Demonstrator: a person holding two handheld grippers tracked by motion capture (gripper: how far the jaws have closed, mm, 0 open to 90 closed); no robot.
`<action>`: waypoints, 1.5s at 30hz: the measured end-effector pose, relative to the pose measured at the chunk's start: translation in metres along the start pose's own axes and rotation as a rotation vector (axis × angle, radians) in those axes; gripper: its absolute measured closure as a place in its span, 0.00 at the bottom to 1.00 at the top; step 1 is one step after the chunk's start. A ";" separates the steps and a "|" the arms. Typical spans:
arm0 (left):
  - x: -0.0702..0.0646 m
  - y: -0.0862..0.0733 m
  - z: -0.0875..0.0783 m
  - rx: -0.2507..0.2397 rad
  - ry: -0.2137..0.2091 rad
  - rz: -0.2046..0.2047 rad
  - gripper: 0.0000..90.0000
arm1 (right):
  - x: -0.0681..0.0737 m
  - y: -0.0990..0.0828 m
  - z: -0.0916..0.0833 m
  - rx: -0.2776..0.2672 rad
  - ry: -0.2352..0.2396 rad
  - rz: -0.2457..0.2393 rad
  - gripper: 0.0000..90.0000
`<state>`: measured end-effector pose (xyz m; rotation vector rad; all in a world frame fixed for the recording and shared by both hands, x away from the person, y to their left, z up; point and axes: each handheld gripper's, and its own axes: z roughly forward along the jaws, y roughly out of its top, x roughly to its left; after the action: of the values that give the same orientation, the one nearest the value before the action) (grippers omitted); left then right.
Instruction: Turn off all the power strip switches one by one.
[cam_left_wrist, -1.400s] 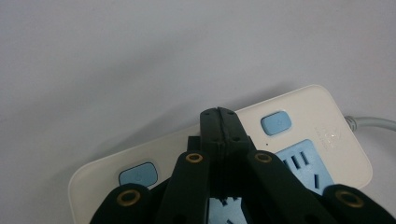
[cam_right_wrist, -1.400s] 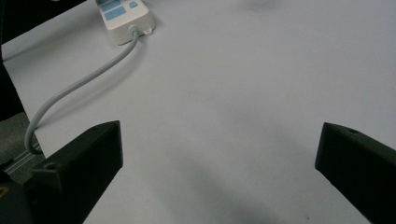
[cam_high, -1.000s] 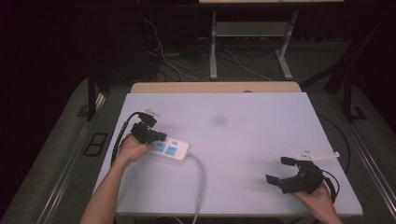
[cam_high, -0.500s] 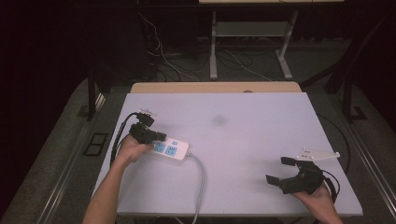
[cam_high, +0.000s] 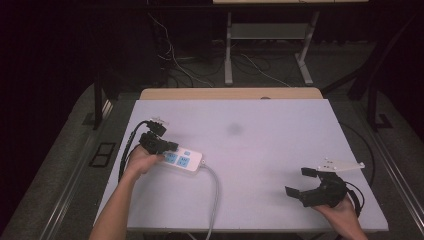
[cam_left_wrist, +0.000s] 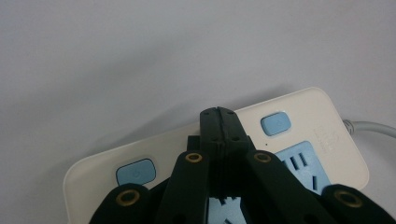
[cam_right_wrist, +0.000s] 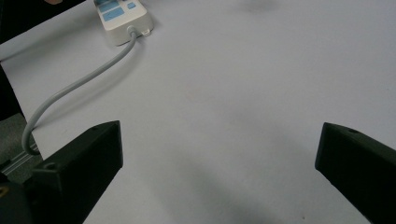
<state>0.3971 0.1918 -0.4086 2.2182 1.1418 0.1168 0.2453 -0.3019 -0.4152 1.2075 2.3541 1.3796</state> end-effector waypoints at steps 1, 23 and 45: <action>-0.001 0.000 0.000 -0.002 0.006 0.000 0.99 | 0.000 0.000 0.000 -0.001 0.000 0.000 0.01; 0.017 0.008 -0.041 -0.104 0.034 -0.046 0.99 | 0.000 0.000 0.002 0.004 -0.001 0.003 0.01; 0.029 -0.005 -0.029 -0.061 0.051 -0.060 0.99 | 0.000 0.000 0.003 0.011 0.000 -0.001 0.01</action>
<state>0.4016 0.2308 -0.3942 2.1369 1.2154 0.1815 0.2468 -0.2998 -0.4167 1.2088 2.3648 1.3690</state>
